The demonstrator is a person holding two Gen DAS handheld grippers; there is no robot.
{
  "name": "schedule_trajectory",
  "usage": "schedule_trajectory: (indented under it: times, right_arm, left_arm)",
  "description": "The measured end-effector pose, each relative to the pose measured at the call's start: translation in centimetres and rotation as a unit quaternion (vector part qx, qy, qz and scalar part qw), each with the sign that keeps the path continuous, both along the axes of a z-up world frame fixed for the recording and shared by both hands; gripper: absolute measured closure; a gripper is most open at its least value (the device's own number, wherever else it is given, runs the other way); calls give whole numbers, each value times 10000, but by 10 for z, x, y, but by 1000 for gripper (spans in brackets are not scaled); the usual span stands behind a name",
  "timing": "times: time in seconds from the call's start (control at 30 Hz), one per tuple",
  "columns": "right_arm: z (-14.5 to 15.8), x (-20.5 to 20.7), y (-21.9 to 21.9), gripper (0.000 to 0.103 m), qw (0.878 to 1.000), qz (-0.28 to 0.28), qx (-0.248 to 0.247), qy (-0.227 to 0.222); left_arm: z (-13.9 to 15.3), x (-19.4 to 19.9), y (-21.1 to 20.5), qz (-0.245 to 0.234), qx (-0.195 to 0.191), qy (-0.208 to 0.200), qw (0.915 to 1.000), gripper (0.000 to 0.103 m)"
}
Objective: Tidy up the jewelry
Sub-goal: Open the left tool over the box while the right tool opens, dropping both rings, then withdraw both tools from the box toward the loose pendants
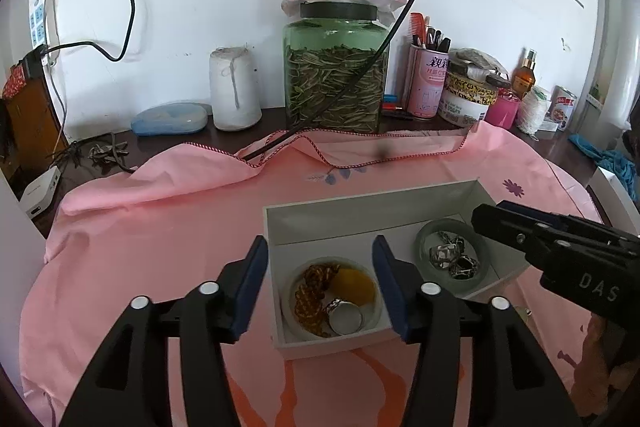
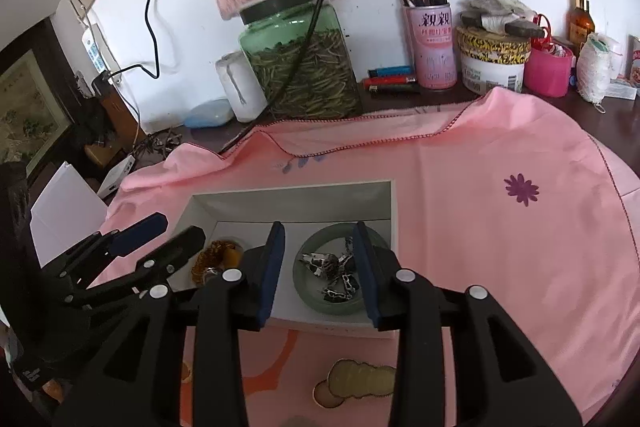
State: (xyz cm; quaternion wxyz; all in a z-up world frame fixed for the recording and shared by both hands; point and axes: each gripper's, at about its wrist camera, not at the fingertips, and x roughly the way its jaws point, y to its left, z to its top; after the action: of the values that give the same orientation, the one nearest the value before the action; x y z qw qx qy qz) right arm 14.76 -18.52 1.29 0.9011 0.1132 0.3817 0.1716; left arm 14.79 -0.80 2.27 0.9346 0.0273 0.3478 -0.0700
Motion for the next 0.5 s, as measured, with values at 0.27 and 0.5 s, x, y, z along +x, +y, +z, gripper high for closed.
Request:
schedule_trajectory:
  times: [0.27,0.5]
  right_arm:
    - [11,-8,1,58,9999,-6,-59,-155]
    - [31,-50,-17,40,9981,-220,-123,-568]
  left_arm:
    - [6,-7,2,-19,-33,-30,10000,28]
    - [19,-41,12,34,65,-192,9998,18]
